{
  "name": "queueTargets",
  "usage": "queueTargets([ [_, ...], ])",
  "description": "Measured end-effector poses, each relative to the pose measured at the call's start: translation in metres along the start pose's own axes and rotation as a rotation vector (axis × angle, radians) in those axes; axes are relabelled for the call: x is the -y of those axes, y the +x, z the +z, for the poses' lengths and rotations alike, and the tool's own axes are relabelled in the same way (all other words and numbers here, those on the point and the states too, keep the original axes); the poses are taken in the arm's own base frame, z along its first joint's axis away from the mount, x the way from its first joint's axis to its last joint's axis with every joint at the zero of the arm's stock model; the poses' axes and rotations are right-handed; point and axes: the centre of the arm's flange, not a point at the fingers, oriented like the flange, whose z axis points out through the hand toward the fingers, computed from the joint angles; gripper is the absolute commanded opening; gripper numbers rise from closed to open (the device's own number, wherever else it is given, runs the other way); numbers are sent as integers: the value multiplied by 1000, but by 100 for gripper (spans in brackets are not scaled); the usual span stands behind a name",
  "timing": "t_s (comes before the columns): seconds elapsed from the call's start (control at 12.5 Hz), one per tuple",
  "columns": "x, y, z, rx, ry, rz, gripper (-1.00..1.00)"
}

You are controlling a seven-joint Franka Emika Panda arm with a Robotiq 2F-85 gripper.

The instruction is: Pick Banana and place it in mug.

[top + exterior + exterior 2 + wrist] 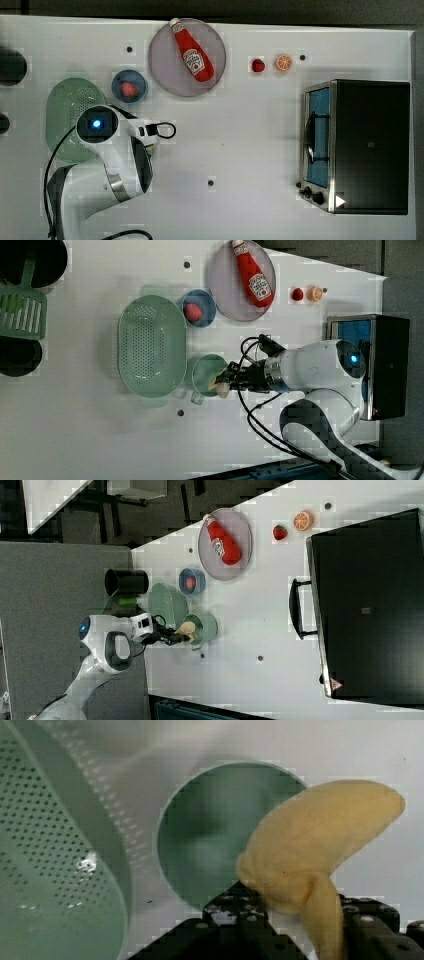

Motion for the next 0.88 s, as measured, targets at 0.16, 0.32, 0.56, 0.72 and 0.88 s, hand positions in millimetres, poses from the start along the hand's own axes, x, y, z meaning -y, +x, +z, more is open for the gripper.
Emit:
queueTargets([
  [0.16, -8, -4, 11, -4, -27, 41, 21],
  [0.32, -6, -7, 14, -24, -28, 57, 66],
  [0.56, -1, -4, 7, -76, 9, 81, 100],
  [0.72, 7, -10, -5, -91, 55, 89, 100],
  [0.88, 9, -12, -20, -137, 70, 69, 100],
])
